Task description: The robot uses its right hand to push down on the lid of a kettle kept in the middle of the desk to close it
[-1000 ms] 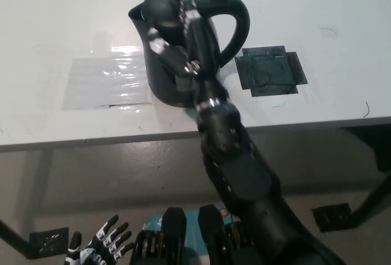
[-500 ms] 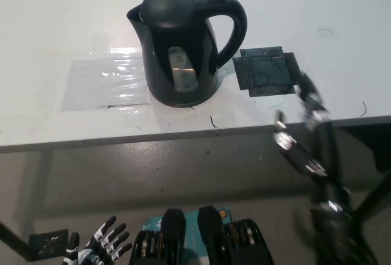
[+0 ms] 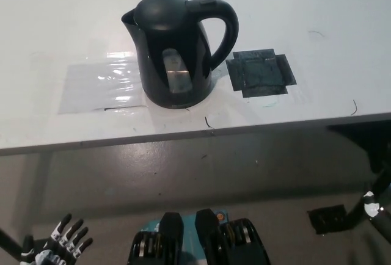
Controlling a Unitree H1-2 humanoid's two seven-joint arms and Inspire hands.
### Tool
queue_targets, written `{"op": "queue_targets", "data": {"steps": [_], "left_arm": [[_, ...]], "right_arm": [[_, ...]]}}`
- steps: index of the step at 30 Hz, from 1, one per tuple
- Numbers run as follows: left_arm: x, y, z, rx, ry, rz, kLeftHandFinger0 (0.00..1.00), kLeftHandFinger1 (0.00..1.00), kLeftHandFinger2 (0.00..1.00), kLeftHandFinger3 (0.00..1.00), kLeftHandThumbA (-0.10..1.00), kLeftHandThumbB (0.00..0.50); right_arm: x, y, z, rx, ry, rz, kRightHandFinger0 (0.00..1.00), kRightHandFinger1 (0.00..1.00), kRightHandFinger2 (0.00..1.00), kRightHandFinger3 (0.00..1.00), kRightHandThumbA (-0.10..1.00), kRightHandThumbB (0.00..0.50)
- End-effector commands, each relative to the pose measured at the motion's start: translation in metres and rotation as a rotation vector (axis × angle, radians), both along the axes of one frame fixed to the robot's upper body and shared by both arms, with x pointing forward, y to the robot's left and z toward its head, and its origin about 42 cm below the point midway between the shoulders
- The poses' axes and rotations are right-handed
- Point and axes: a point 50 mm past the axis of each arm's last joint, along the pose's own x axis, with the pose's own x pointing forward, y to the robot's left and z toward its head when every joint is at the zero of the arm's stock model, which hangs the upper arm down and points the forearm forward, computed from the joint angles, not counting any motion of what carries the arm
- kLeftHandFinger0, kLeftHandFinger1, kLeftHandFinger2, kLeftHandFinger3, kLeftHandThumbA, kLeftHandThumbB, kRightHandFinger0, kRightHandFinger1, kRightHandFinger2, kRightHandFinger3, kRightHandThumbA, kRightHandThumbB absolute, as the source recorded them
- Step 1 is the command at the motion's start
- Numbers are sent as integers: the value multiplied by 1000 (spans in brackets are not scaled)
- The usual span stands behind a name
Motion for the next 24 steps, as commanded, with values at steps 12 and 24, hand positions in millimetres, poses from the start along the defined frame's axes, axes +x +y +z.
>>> {"op": "queue_targets", "data": {"steps": [12,24], "left_arm": [[15,-1,16,21,-105,-21,1000,1000,1000,1000,1000,496],[21,-2,16,20,-109,-29,1000,1000,1000,1000,1000,487]], "right_arm": [[43,-1,-17,107,34,14,894,1000,1000,1000,276,112],[46,-4,-18,179,27,8,951,1000,1000,1000,201,82]]}}
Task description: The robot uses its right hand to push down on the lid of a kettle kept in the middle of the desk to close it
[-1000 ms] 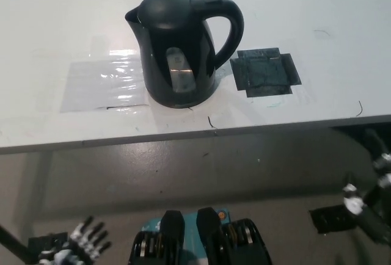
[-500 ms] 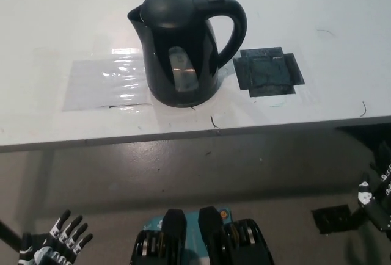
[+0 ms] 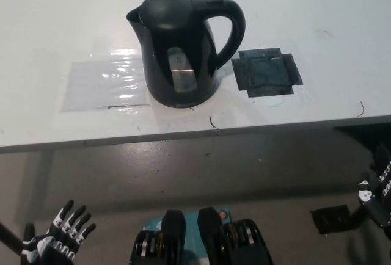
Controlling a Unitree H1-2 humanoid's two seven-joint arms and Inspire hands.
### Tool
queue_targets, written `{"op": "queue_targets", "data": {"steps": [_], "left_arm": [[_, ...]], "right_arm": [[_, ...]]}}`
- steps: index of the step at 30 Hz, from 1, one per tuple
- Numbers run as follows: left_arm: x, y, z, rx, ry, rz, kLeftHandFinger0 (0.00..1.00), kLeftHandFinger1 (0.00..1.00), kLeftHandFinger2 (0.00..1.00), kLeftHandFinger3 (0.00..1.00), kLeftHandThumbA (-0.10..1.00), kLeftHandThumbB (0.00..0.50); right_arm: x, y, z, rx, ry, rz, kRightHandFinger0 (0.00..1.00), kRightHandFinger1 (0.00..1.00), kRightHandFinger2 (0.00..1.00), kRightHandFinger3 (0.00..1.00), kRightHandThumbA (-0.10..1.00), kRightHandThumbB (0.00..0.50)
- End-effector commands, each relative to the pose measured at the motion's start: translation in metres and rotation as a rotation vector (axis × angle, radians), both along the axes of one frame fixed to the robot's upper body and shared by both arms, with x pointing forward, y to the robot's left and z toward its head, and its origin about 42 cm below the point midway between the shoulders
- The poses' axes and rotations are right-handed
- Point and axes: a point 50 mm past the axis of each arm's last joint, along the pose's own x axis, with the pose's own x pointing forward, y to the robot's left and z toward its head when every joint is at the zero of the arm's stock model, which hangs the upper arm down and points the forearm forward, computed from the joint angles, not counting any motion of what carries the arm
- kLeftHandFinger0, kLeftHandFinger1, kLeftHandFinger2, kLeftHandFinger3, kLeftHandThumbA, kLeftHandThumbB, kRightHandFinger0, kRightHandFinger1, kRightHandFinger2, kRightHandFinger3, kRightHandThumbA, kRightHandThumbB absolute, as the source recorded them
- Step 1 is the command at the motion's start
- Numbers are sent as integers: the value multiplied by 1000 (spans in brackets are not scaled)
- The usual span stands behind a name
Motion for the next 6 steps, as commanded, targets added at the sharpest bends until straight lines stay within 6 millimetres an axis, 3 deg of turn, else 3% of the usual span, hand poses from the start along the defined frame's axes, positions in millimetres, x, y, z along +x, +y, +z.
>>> {"op": "queue_targets", "data": {"steps": [1,6], "left_arm": [[2,4,7,28,-50,-15,1000,1000,1000,1000,1000,487],[1,5,8,39,-51,-3,1000,1000,1000,1000,1000,484]], "right_arm": [[8,0,12,39,-78,17,954,1000,1000,1000,217,93],[12,2,11,33,-72,26,952,1000,1000,1000,227,94]]}}
